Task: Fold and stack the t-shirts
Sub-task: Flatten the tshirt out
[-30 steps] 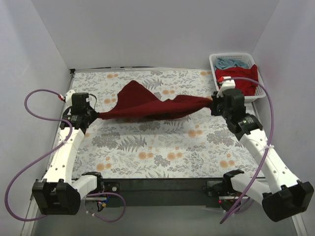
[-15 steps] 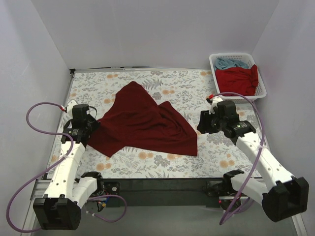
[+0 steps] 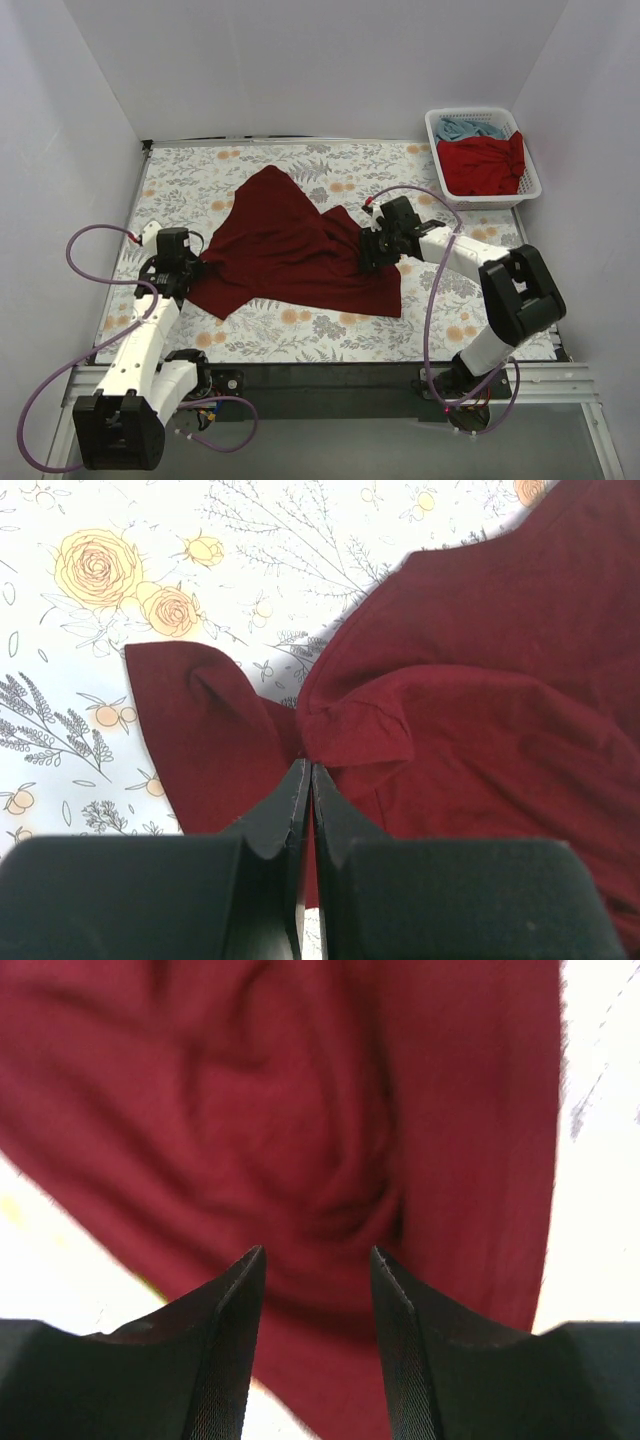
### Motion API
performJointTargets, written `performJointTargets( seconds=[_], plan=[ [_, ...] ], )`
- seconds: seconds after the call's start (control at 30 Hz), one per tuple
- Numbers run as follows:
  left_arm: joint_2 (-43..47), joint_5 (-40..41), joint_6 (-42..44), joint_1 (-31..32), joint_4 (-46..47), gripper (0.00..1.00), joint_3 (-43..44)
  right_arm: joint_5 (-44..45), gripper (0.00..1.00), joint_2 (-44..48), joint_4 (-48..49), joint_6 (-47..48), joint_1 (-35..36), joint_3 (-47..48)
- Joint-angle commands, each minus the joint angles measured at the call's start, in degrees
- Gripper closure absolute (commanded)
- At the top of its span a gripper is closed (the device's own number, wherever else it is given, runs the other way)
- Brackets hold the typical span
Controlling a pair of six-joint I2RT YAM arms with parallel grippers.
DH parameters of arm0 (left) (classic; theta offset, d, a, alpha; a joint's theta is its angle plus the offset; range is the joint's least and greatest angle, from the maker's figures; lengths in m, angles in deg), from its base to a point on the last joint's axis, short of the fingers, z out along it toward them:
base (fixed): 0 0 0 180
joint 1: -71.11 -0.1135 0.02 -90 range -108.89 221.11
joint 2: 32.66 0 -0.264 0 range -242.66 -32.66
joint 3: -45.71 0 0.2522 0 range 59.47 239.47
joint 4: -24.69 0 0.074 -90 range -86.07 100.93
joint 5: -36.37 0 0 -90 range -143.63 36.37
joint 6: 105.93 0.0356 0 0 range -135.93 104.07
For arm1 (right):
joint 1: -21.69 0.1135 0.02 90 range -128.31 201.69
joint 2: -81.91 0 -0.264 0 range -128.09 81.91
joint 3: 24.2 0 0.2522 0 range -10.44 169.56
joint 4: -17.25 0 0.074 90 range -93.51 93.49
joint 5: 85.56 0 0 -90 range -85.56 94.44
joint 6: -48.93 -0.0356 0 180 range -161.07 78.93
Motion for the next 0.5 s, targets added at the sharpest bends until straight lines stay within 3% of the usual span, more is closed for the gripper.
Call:
performJointTargets(
  seconds=[0.0, 0.23, 0.47],
  plan=[
    [-1.3, 2.4, 0.0, -0.2, 2.5, 1.0, 0.2, 3.3, 0.48, -4.6, 4.8, -0.7, -0.3, 4.2],
    [-10.7, 2.3, 0.3, -0.2, 3.0, 1.0, 4.8, 9.2, 0.47, -14.7, 4.6, -0.9, -7.0, 10.8],
    [-23.7, -0.2, 0.4, -0.2, 5.8, 1.0, 12.3, 13.2, 0.45, -30.4, 0.9, -0.1, -15.8, 29.2]
  ],
)
